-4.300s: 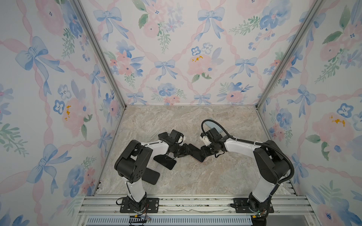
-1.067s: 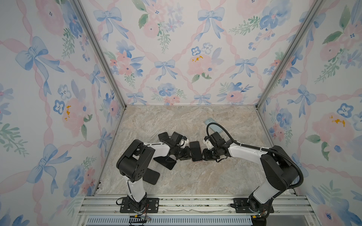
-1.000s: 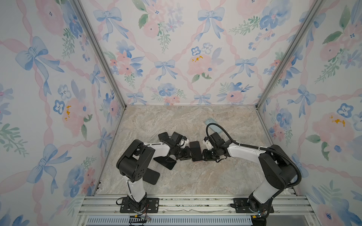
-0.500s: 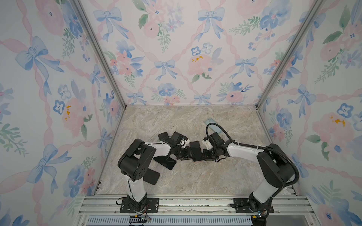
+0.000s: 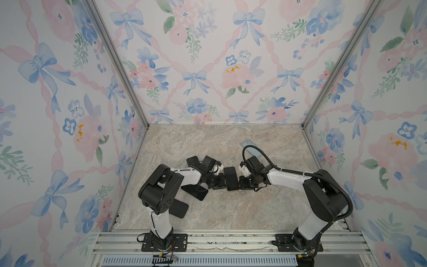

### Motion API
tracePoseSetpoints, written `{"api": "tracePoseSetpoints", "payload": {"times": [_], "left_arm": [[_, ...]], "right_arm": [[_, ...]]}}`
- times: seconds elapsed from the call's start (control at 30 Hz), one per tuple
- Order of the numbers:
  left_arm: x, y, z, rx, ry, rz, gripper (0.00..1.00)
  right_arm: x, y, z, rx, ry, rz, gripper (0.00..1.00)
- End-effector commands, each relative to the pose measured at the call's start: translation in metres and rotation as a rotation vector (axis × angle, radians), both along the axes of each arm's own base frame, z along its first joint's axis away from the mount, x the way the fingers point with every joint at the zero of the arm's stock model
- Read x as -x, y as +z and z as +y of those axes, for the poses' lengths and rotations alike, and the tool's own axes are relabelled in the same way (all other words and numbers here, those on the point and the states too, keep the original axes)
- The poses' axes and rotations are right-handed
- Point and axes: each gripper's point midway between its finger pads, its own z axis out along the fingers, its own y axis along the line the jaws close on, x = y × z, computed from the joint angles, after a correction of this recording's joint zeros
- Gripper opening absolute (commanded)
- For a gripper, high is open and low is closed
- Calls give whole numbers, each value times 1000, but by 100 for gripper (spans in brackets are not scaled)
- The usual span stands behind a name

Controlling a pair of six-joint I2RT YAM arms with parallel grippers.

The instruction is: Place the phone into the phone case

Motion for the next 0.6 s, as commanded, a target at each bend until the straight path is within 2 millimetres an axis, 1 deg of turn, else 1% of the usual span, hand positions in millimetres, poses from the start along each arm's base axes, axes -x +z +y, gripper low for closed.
{"api": "tracePoseSetpoints", "payload": {"times": [0.0,0.03,0.13,0.3,0.4,0.57], "left_arm": [[-10,-3,12,-26,26,-23,42],[-16,-1,12,-18,28,-29,42],[-31,4,15,-16,42,-49,42],[-49,2,21,-17,67,-51,42],[-53,-1,20,-15,68,-42,42],[-58,-8,18,-20,72,-28,42]], "right_arm": [[-29,21,-5,-33,-27,-69,24],[-37,24,-1,-60,-29,-78,25],[-57,28,6,-67,-29,-115,26],[-85,28,10,-98,-49,-127,31],[-96,27,9,-110,-58,-126,31],[-100,20,12,-124,-61,-108,31]]}}
